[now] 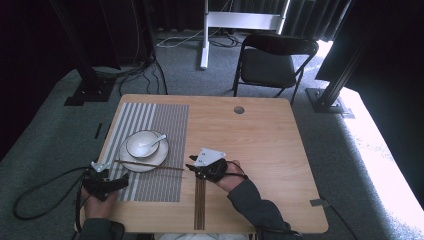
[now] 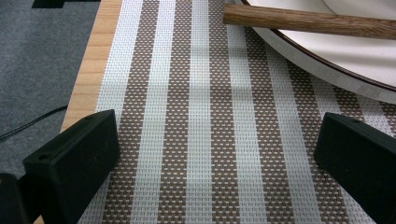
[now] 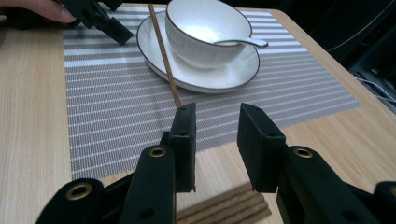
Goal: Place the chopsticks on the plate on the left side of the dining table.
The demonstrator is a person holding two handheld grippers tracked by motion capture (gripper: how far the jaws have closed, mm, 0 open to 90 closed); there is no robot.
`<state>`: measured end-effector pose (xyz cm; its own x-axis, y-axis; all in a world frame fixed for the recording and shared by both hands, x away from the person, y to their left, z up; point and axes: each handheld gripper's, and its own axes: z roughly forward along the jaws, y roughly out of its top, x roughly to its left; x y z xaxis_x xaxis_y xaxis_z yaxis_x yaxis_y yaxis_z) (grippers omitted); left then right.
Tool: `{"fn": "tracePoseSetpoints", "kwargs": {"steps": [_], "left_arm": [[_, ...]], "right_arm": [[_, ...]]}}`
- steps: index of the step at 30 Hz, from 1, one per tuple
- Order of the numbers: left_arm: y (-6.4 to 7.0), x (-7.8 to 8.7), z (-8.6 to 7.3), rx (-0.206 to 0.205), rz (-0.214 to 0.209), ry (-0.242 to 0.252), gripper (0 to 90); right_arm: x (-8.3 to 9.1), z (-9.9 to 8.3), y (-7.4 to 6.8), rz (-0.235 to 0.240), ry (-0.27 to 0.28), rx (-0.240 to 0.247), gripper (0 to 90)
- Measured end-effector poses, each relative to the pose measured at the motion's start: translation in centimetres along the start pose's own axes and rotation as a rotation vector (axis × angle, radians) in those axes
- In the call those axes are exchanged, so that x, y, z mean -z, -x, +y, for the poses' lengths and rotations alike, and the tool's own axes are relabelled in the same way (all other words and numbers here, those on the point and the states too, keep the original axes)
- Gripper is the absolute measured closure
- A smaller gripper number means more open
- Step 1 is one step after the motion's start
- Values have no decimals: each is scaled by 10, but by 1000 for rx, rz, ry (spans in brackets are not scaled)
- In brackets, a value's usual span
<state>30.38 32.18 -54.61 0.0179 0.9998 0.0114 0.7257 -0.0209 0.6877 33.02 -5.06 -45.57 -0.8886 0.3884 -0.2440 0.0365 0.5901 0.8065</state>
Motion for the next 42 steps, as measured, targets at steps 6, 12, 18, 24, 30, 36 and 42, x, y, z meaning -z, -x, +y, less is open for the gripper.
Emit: {"fn": "tracePoseSetpoints", "kwargs": {"steps": [6, 12, 18, 24, 30, 36, 42], "left_arm": [[0, 0, 0, 0, 0, 0, 3], [0, 0, 0, 0, 0, 0, 3], [0, 0, 0, 0, 0, 0, 3], [0, 0, 0, 0, 0, 0, 3], [0, 0, 0, 0, 0, 0, 3], [0, 0, 0, 0, 0, 0, 3], [0, 0, 0, 0, 0, 0, 3]], "right_arm": [[6, -8, 1, -8, -7, -13, 672], [11, -16, -1, -12, -14, -26, 672], [13, -20, -3, -7, -21, -29, 670], [16, -23, -4, -8, -21, -26, 664], [18, -27, -7, -4, -35, -33, 660], [20, -32, -8, -3, -46, -35, 651], [20, -42, -10, -1, -71, -47, 644]]}}
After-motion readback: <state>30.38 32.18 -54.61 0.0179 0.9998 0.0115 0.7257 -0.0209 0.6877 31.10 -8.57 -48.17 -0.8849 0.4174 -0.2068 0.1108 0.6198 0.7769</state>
